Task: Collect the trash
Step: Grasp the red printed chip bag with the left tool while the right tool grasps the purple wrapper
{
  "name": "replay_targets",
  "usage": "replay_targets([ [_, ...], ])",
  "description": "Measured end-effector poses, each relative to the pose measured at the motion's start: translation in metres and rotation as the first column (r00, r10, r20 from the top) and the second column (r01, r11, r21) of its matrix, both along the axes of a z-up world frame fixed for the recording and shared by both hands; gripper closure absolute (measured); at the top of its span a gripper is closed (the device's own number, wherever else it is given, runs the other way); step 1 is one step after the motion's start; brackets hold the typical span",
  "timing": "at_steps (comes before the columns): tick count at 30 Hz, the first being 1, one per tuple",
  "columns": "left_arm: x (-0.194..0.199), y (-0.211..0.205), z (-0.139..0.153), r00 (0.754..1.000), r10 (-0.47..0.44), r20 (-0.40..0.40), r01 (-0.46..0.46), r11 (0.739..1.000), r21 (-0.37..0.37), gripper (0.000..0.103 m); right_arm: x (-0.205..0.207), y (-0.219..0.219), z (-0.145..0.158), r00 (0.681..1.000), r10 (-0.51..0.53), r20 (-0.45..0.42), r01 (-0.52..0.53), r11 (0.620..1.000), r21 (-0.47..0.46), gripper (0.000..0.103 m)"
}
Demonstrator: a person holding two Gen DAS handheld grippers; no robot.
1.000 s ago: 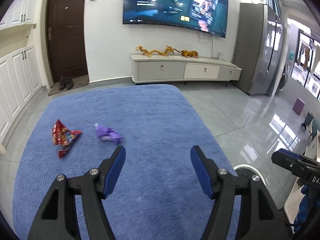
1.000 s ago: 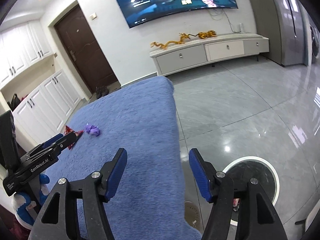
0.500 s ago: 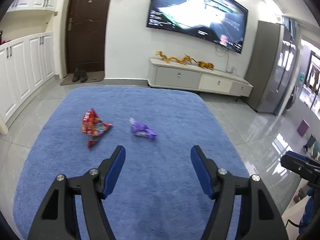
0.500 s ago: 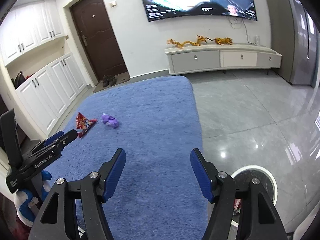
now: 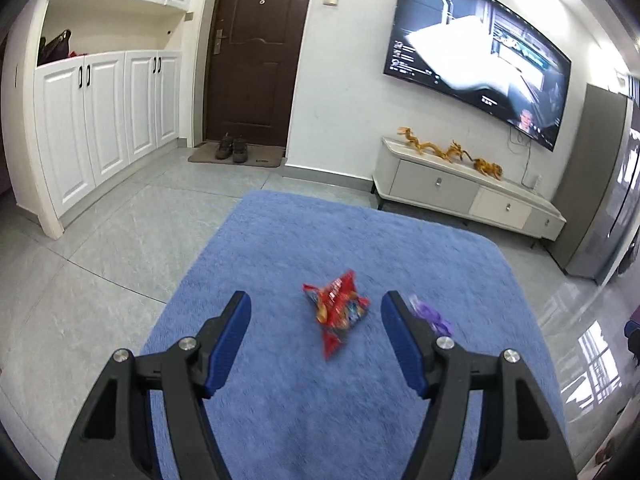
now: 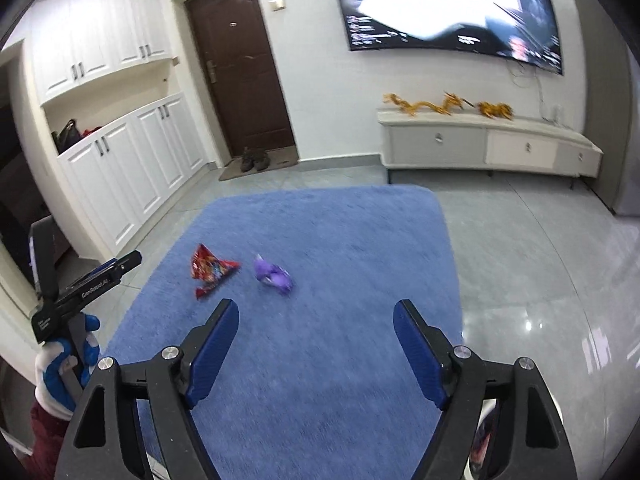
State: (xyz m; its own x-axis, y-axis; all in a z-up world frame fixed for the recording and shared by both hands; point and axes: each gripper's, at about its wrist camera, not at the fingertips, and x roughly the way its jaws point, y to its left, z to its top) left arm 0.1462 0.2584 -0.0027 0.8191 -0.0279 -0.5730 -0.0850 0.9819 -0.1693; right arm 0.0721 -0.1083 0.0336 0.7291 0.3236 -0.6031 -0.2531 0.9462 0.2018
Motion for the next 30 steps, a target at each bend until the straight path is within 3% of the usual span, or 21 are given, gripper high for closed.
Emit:
replay_targets([
  [7, 0.043, 0.006, -0.026, 0.996, -0.059, -0.071, 0.053, 0.996, -0.077, 0.037, 0.048, 0.042, -0.006, 0.996, 0.087, 0.006, -0.087, 0.996, -0.029, 0.025],
  [22, 0.135, -0.004, -0.109, 0.969, -0.116, -0.217, 0.087, 0.986, -0.142, 0.037, 0.156, 0.108, -0.107, 0.962, 0.201, -0.186, -0.206, 0.978, -0.012, 0.027],
  [30, 0.139, -0.003, -0.124, 0.969, -0.137, -0.207, 0.102, 0.980, -0.173, 0.038, 0.183, 0.126, -0.140, 0.949, 0.215, -0.231, -0.223, 0.975, -0.008, 0.044],
])
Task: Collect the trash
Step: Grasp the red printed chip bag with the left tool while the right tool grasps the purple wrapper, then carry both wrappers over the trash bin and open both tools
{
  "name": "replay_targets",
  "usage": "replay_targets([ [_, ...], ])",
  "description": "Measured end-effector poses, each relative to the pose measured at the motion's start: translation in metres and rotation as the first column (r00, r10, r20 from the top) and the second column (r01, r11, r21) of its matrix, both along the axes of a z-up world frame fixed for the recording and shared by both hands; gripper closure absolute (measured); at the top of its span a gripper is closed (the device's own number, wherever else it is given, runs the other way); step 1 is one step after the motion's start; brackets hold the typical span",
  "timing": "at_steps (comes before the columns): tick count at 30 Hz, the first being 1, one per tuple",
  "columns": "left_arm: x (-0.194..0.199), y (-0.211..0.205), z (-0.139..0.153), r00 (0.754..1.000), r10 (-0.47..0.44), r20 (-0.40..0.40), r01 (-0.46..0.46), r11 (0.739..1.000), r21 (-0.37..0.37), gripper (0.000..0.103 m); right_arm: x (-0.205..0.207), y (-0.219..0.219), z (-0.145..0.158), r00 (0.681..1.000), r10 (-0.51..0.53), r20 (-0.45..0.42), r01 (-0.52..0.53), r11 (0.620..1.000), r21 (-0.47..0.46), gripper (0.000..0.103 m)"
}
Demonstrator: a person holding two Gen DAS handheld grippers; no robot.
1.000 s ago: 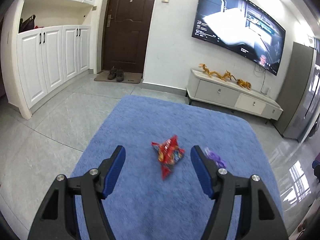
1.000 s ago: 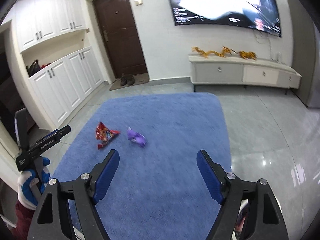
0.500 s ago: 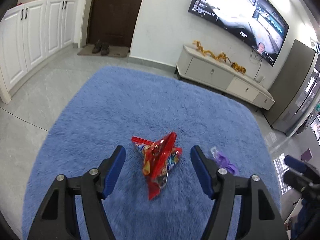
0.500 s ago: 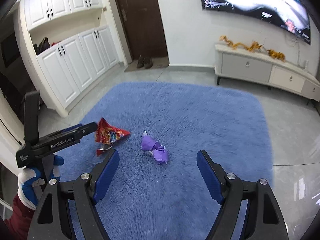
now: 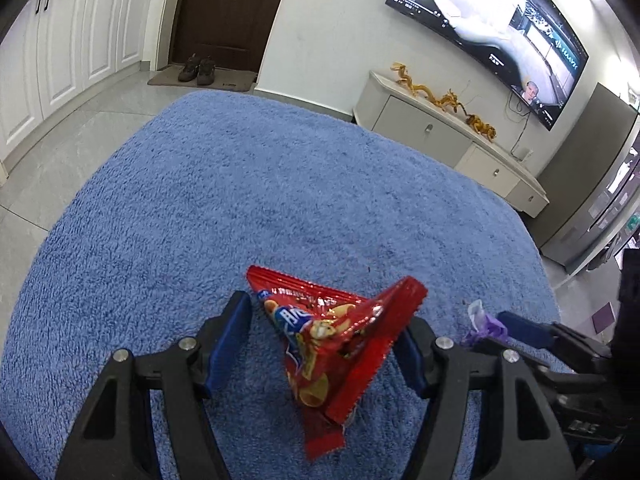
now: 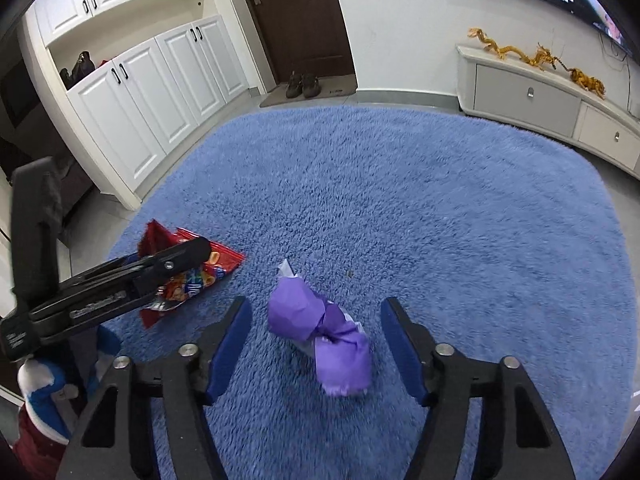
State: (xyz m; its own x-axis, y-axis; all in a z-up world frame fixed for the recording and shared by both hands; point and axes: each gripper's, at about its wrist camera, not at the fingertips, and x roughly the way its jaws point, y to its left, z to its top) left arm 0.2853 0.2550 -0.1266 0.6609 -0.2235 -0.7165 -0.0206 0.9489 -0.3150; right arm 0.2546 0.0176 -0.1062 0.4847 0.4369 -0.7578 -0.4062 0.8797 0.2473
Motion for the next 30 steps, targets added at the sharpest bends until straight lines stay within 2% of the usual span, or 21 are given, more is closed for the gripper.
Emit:
replay_targets([
  [3, -0.001, -0.001, -0.001, 1.000, -0.008, 0.005, 0.007, 1.000, 0.006, 0.038, 0.001, -0.001, -0.007, 1.000, -0.003, -0.006, 0.003, 1.000, -0.001, 0.055],
  [11, -0.005, -0.006, -0.001, 0.999, -0.030, 0.022, 0.031, 0.999, -0.009, 0.052, -0.007, -0.008, -0.005, 1.000, -0.020, 0.019, 0.019, 0.999, 0.028, 0.059],
  [18, -0.014, -0.011, 0.001, 0.999, -0.041, 0.027, 0.041, 0.999, -0.004, 0.065, -0.038, -0.033, 0.012, 0.998, -0.054, 0.028, 0.053, 0.997, 0.053, 0.059],
  [20, -0.023, -0.016, 0.007, 0.998, -0.055, 0.037, 0.055, 0.998, -0.001, 0.068, -0.052, -0.042, 0.019, 0.997, -0.063, 0.035, 0.061, 0.997, 0.053, 0.059],
  [25, -0.055, -0.028, 0.027, 0.993, -0.086, 0.079, 0.087, 0.996, -0.006, 0.070, -0.087, -0.066, 0.034, 0.995, -0.088, 0.054, 0.086, 0.995, 0.045, 0.059],
  [30, -0.091, -0.032, 0.049, 0.988, -0.098, 0.120, 0.100, 0.995, -0.011, 0.070, -0.123, -0.088, 0.048, 0.989, -0.128, 0.070, 0.123, 0.990, 0.074, 0.059],
])
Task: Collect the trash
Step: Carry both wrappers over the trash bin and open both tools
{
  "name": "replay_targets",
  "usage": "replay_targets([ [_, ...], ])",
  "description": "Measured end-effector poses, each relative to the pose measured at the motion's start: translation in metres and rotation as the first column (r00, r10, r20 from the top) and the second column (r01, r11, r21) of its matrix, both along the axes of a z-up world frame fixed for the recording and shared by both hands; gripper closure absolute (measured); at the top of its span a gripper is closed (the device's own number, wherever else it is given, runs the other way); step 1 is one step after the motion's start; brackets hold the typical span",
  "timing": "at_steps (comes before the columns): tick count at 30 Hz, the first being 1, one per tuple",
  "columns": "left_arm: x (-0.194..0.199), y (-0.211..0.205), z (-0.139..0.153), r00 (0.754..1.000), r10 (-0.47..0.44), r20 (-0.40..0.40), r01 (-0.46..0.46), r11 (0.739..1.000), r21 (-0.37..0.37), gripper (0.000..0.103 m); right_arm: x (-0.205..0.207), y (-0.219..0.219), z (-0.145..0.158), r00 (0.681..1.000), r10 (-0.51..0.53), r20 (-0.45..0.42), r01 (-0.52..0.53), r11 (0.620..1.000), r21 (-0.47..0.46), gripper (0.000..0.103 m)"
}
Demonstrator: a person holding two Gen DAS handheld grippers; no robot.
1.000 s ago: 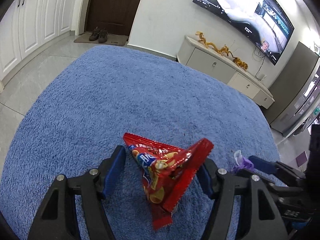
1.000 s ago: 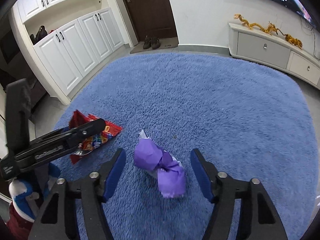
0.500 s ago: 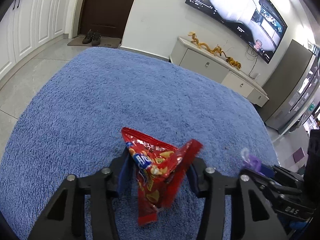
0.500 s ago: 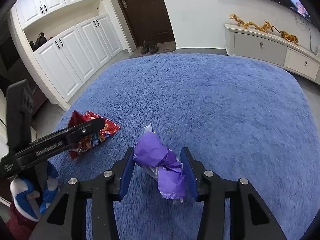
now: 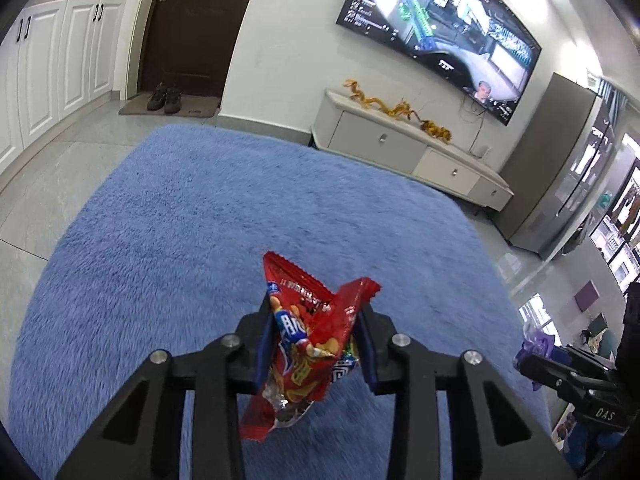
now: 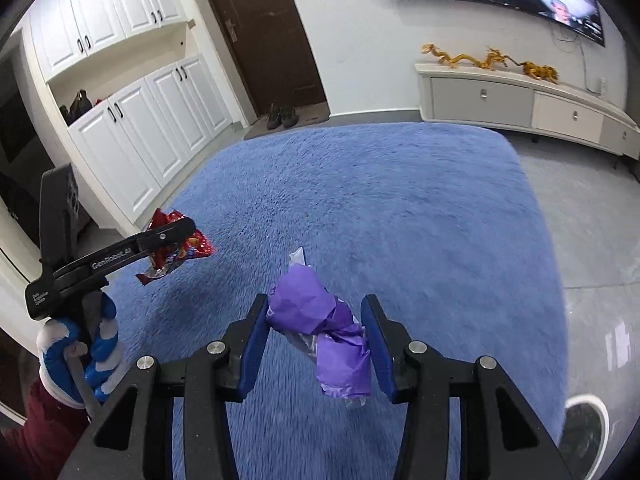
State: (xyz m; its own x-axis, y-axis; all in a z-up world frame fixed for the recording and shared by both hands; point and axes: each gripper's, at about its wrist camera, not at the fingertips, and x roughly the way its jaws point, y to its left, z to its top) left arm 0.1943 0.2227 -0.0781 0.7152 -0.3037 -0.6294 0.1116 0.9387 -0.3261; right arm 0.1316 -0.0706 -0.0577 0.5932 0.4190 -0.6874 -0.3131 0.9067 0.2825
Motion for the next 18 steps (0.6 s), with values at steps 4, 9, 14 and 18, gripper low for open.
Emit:
replay_targets([
  [4, -0.027, -0.004, 0.015, 1.000, -0.009, 0.028, 0.008, 1.000, 0.023, 0.070, -0.026, -0.018, 0.014, 0.999, -0.034, 0.023, 0.033, 0.999, 0.029, 0.059],
  [9, -0.051, -0.008, 0.030, 0.999, -0.009, 0.044, 0.007, 0.999, 0.043, 0.070, -0.053, -0.051, 0.023, 0.995, -0.087, 0.045, 0.084, 0.994, 0.063, 0.059],
  [14, -0.066, -0.021, 0.038, 0.999, -0.016, 0.045, 0.013, 0.998, 0.056, 0.070, -0.073, -0.082, 0.028, 0.986, -0.152, 0.065, 0.147, 0.986, 0.076, 0.059],
  [18, -0.073, -0.038, 0.047, 0.998, -0.042, 0.051, 0.038, 0.997, 0.067, 0.070, -0.086, -0.114, 0.028, 0.972, -0.223, 0.072, 0.215, 0.972, 0.097, 0.059],
])
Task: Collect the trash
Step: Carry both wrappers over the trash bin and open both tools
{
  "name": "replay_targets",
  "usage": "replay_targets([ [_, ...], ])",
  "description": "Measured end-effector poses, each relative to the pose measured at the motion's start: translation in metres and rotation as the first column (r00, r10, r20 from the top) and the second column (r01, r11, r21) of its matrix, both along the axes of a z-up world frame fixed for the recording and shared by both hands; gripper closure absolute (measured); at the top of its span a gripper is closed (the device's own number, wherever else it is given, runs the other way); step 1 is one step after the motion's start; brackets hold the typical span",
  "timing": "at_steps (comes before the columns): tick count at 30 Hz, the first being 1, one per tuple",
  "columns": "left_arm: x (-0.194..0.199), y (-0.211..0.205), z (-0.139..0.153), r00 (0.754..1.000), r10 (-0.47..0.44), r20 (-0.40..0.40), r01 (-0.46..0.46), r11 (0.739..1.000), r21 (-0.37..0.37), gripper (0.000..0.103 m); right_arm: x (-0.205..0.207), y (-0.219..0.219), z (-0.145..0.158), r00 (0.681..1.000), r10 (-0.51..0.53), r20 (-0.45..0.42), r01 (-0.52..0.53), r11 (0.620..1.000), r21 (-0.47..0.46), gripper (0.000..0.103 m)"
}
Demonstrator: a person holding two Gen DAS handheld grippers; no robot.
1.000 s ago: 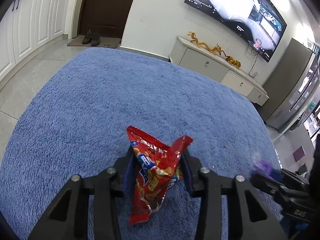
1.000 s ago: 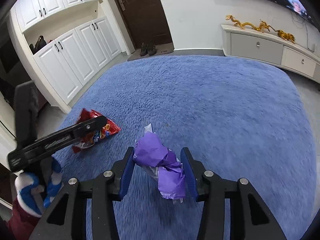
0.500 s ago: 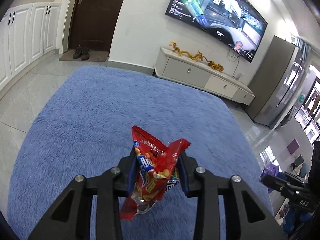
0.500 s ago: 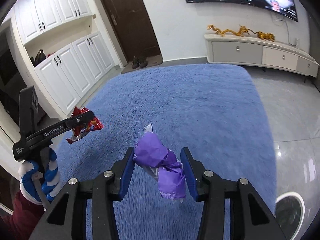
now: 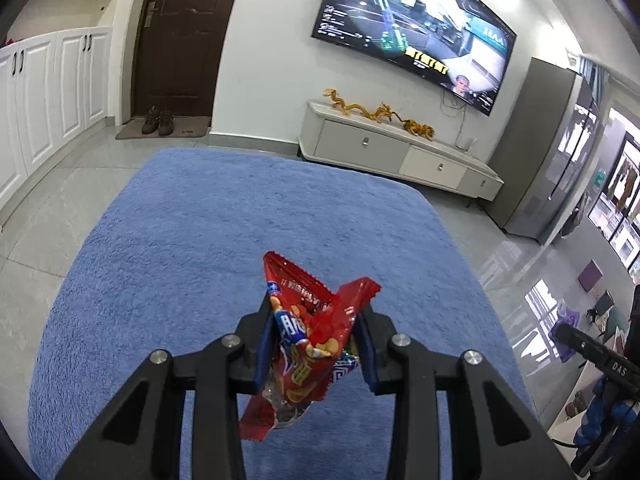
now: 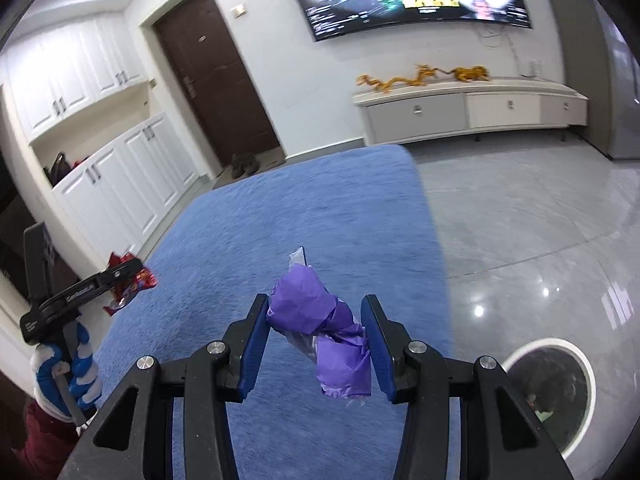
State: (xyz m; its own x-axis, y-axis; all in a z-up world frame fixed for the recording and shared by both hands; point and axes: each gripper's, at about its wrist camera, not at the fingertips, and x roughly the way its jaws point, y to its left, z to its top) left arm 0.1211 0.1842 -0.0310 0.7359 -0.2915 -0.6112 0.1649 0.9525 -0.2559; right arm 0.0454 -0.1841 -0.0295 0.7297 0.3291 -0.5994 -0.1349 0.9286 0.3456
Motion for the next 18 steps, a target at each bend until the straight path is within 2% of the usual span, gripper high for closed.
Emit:
replay_targets([
  [6, -0.007, -0.043, 0.017, 0.998, -0.068, 0.018, 0.068, 0.998, 0.009, 0.070, -0.026, -0.048, -0.002, 0.994, -0.107, 0.017, 0.106, 0.994, 0.030, 0.059],
  [11, -0.007, -0.092, 0.023, 0.989, -0.146, 0.006, 0.146, 0.989, 0.031, 0.070, -0.048, -0.090, -0.010, 0.978, -0.209, 0.019, 0.209, 0.978, 0.020, 0.059],
  [14, -0.005, -0.133, 0.023, 0.977, -0.212, -0.017, 0.212, 0.976, 0.048, 0.070, -0.058, -0.117, -0.020, 0.962, -0.272, 0.000, 0.272, 0.962, 0.032, 0.059],
  [18, -0.004, -0.196, 0.020, 0.948, -0.313, -0.056, 0.316, 0.947, 0.060, 0.070, -0.070, -0.154, -0.041, 0.937, -0.346, -0.040, 0.348, 0.936, 0.057, 0.059],
])
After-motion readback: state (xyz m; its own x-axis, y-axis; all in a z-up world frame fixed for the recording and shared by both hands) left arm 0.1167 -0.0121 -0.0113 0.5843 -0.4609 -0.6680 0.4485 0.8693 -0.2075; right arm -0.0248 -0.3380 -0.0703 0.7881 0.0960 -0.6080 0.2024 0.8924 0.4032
